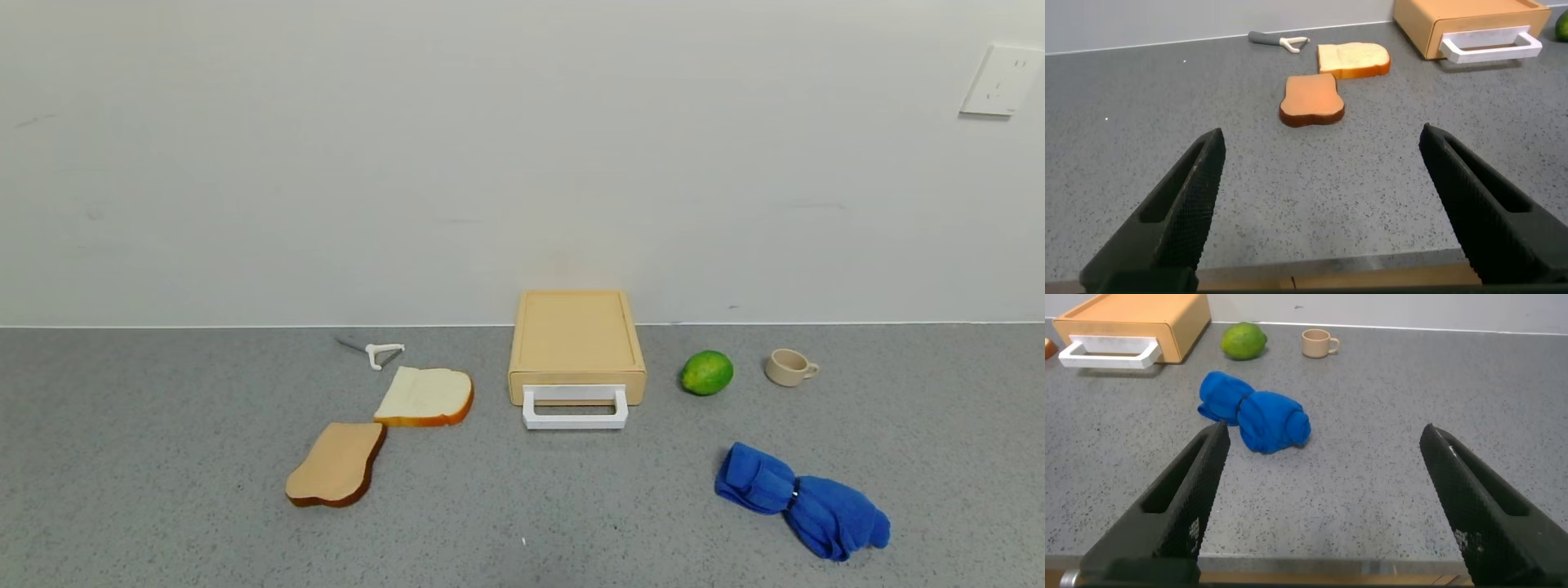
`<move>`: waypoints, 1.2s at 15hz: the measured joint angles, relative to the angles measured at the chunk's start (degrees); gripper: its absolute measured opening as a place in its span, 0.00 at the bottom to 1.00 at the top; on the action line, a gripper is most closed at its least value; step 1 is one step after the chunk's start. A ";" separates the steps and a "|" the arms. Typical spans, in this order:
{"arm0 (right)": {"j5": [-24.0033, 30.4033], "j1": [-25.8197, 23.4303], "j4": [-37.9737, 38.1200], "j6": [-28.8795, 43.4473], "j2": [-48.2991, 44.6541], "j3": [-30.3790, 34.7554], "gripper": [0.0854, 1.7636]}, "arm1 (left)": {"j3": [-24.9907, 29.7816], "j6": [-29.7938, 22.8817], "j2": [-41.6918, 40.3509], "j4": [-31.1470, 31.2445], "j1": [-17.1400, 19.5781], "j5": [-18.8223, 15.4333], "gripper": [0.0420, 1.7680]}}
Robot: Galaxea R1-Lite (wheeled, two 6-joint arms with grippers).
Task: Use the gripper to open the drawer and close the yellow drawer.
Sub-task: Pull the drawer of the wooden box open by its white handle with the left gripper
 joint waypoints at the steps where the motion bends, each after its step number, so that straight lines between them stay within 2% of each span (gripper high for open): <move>1: 0.00 0.00 0.00 0.02 0.00 0.00 0.97 | -0.11 0.34 0.00 0.15 0.00 -0.11 0.97; 4: 0.00 0.00 0.00 0.02 0.00 0.00 0.97 | -2.21 0.37 0.05 1.07 -0.02 -1.08 0.97; 8: 0.00 -0.04 0.00 0.02 0.00 0.00 0.97 | -12.19 0.17 3.38 7.39 -0.02 -2.76 0.97; 13: 0.00 0.00 0.01 0.02 0.00 0.00 0.97 | -22.64 0.30 15.75 8.58 -0.12 -2.95 0.97; 18: 0.00 -0.01 0.00 0.00 0.00 0.00 0.97 | -34.15 0.54 33.06 8.83 -1.97 -3.19 0.97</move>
